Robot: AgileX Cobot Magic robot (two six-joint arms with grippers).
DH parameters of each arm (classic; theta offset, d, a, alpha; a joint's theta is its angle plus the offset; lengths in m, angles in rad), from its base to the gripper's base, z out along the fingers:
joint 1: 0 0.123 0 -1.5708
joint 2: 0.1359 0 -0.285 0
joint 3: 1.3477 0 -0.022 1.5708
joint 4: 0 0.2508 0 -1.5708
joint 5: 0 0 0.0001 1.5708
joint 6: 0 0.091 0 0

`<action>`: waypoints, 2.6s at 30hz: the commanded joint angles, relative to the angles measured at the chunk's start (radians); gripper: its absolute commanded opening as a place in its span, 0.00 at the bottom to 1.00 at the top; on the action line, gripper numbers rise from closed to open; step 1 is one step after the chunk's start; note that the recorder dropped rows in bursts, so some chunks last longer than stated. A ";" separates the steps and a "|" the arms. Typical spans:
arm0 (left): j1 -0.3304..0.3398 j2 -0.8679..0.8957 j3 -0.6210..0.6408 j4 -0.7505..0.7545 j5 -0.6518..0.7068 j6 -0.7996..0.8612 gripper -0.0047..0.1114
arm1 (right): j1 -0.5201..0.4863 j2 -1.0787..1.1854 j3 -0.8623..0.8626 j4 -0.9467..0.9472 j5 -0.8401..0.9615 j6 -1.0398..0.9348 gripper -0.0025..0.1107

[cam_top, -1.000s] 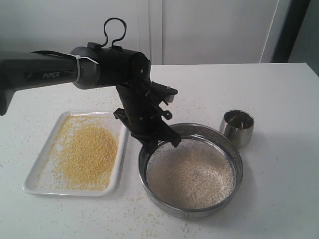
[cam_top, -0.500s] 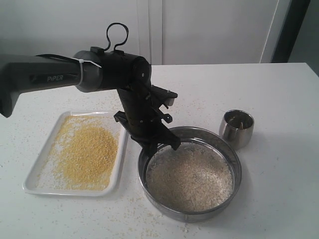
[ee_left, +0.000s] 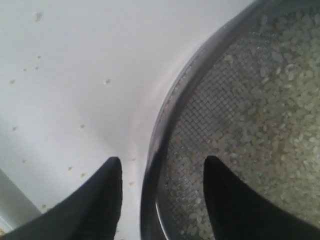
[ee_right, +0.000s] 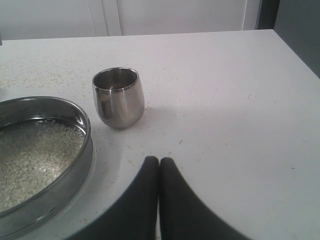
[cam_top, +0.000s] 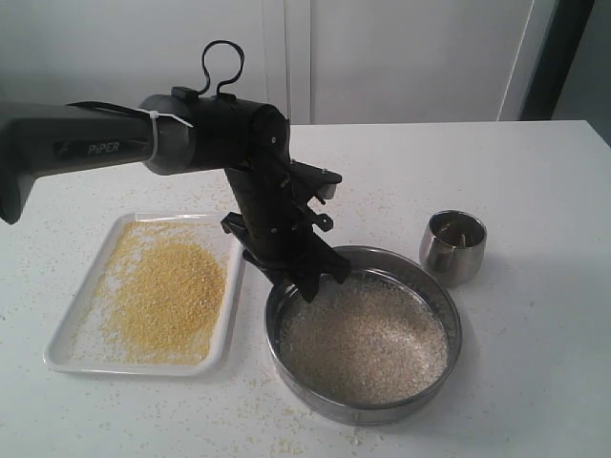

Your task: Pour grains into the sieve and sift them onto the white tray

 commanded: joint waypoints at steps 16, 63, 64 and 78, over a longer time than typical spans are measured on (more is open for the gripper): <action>-0.001 -0.052 -0.006 0.017 0.036 -0.009 0.51 | -0.007 -0.005 0.002 0.000 -0.014 0.004 0.02; 0.258 -0.308 -0.006 0.037 0.237 -0.060 0.04 | -0.007 -0.005 0.002 0.000 -0.014 0.004 0.02; 0.273 -0.313 -0.004 0.037 0.241 -0.060 0.04 | -0.007 -0.005 0.002 0.000 -0.014 0.004 0.02; 0.463 -0.397 0.063 0.037 0.294 -0.060 0.04 | -0.007 -0.005 0.002 0.000 -0.014 0.004 0.02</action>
